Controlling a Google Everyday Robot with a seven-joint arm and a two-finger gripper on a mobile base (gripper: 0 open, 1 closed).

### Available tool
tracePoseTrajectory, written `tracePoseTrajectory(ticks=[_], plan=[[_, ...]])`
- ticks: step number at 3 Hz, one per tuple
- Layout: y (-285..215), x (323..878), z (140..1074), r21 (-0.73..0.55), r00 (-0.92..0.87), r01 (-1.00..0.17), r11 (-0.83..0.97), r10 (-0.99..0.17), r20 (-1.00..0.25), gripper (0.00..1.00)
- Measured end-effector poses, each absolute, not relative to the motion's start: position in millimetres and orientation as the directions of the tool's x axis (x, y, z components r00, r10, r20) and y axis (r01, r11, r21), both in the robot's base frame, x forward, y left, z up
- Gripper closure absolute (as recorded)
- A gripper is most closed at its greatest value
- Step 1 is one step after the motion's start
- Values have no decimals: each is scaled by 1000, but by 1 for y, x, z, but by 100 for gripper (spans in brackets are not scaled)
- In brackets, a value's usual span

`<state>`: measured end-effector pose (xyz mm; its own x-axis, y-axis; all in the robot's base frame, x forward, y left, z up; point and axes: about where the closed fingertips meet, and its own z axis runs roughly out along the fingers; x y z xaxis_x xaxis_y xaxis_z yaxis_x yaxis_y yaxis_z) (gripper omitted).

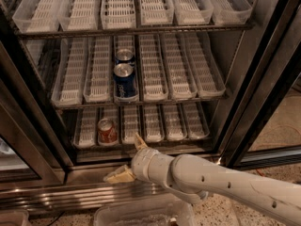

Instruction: Pick coke can from bottom shelf of fridge

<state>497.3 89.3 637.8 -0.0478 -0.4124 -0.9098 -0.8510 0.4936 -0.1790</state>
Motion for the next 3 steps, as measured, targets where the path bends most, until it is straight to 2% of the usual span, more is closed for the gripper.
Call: tracePoseTrajectory(ticks=[3], plan=[[126,536,618,-168,-24,-855,490,-362,-932,0]])
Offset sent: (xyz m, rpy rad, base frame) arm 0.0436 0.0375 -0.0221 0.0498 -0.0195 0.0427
